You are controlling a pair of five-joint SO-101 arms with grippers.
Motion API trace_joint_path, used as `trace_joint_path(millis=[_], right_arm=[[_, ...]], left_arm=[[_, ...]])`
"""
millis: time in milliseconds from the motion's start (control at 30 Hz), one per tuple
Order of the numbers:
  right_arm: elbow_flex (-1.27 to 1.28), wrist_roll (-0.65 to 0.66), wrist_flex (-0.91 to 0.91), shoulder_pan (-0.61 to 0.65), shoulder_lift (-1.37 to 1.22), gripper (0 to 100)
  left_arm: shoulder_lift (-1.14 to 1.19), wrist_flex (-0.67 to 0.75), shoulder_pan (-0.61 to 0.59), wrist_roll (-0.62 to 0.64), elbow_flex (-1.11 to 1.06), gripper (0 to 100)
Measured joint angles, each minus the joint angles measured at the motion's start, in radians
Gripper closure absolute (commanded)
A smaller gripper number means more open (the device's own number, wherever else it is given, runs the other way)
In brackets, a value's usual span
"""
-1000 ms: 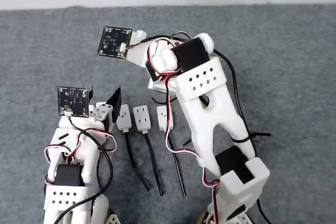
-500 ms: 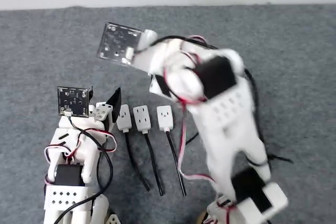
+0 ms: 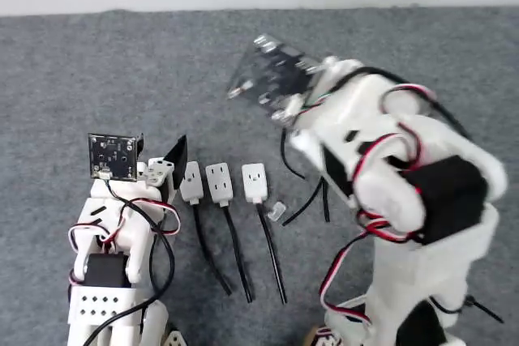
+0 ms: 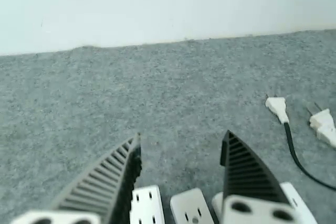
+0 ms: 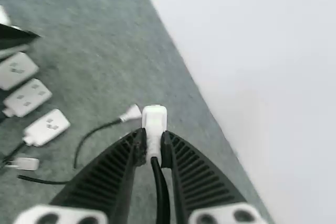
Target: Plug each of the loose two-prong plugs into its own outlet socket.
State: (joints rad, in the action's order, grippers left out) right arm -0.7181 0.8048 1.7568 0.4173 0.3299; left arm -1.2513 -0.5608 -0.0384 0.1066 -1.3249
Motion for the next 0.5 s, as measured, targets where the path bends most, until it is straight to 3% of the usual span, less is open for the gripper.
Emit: trace_joint_path(millis=[233, 500], right_arm=[[0.015, -0.003, 0.0, -0.097, 0.038, 99.1], [0.334, -0.015, 0.0, 0.08, 0.006, 99.1]], left_arm=[[0.0, 0.04, 0.003, 0.0, -0.009, 75], [0.0, 0.04, 0.011, 0.0, -0.009, 75]])
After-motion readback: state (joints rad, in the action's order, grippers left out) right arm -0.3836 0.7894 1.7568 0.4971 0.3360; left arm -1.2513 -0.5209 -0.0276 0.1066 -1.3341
